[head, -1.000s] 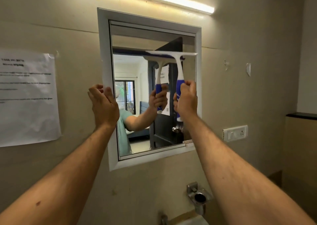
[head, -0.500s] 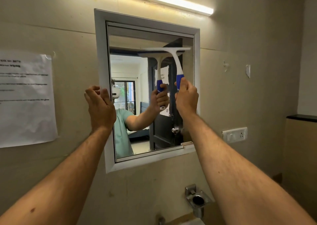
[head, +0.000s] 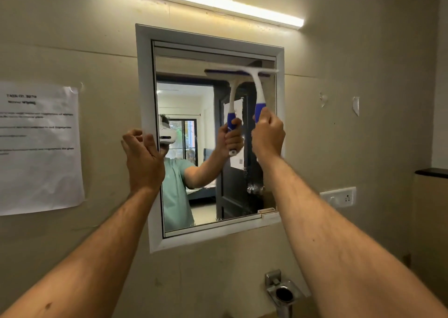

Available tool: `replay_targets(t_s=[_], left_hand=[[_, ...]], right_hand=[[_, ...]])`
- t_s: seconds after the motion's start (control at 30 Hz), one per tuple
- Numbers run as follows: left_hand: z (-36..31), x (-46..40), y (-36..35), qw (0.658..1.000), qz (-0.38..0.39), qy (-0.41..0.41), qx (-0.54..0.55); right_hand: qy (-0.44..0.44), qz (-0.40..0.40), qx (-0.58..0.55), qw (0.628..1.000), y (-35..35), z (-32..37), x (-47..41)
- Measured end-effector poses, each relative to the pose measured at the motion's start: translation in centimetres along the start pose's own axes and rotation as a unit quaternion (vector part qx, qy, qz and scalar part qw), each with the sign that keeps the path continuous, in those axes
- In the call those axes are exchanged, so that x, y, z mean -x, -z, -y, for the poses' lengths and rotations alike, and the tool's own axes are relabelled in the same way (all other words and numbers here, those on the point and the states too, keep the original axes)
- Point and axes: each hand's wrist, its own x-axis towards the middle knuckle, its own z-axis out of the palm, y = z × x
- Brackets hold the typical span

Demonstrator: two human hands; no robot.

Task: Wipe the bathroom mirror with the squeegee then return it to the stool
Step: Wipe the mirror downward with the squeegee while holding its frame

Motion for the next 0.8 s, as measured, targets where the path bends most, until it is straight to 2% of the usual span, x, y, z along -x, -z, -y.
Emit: replay_targets(t_s=[0.13, 0.37, 0.63, 0.8], left_hand=[[-0.5, 0.0, 0.0, 1.0, 0.003, 0.002, 0.001], [0.0, -0.3, -0.3, 1.0, -0.012, -0.011, -0.019], [0.9, -0.5, -0.6, 0.999, -0.017, -0.017, -0.026], [0.7, -0.5, -0.6, 0.999, -0.021, -0.019, -0.025]], right_hand=[[-0.031, 0.023, -0.027, 0.999, 0.1, 1.1, -2.2], [-0.063, 0.02, 0.016, 0.998, 1.5, -4.6, 2.1], [-0.025, 0.028, 0.006, 0.999, 0.6, -1.4, -0.3], [-0.061, 0.039, 0.017, 0.997, 1.3, -3.5, 1.6]])
